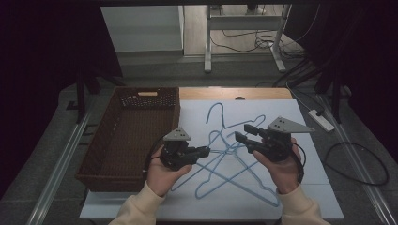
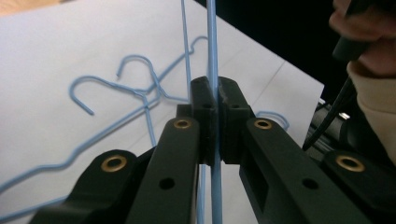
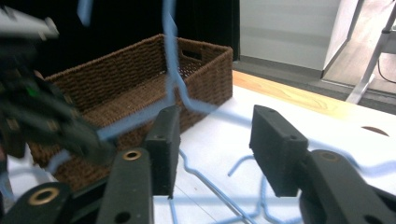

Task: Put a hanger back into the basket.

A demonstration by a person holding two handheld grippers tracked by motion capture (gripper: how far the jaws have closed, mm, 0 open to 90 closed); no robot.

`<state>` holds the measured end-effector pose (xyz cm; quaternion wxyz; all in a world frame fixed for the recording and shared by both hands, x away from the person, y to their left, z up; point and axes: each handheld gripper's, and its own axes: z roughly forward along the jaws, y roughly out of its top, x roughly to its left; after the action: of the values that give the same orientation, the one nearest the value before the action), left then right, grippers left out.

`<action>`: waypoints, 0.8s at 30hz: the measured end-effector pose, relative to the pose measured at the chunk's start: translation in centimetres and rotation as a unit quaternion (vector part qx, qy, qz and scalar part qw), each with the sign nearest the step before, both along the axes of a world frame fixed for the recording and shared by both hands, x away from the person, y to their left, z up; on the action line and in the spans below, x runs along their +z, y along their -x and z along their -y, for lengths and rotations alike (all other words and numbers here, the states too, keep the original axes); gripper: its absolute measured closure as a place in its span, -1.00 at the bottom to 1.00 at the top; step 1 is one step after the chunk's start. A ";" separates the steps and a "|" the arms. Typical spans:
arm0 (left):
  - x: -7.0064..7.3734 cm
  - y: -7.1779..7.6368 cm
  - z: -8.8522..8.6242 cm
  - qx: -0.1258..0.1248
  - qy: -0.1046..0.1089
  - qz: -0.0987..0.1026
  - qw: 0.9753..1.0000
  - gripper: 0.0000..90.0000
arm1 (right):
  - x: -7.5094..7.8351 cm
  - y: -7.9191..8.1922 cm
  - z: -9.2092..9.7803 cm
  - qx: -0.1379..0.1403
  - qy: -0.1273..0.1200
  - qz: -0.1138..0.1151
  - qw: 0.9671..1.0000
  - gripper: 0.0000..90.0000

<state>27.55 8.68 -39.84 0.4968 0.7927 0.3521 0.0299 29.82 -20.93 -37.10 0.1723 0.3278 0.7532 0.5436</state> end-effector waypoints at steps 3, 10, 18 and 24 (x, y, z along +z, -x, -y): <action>0.8 -0.2 -1.4 0.011 0.010 0.004 1.000 0.93 | -1.2 0.0 1.2 0.005 0.013 0.002 1.000 0.02; 1.7 -0.6 -3.8 0.028 0.016 0.014 0.999 0.93 | -3.7 -0.3 3.3 0.011 0.014 -0.009 1.000 -0.13; 2.9 -0.9 -6.2 0.044 0.020 0.029 0.998 0.93 | -5.9 -0.5 5.2 -0.008 0.021 -0.023 0.999 -0.18; 3.6 -1.2 -8.6 0.057 0.024 0.041 0.997 0.93 | -7.6 -0.9 6.9 -0.031 0.031 -0.038 0.998 -0.23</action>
<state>28.77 17.30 -36.20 0.5271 0.7572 0.3769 0.0822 30.74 -27.88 -44.69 0.1705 0.3659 0.7650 0.5017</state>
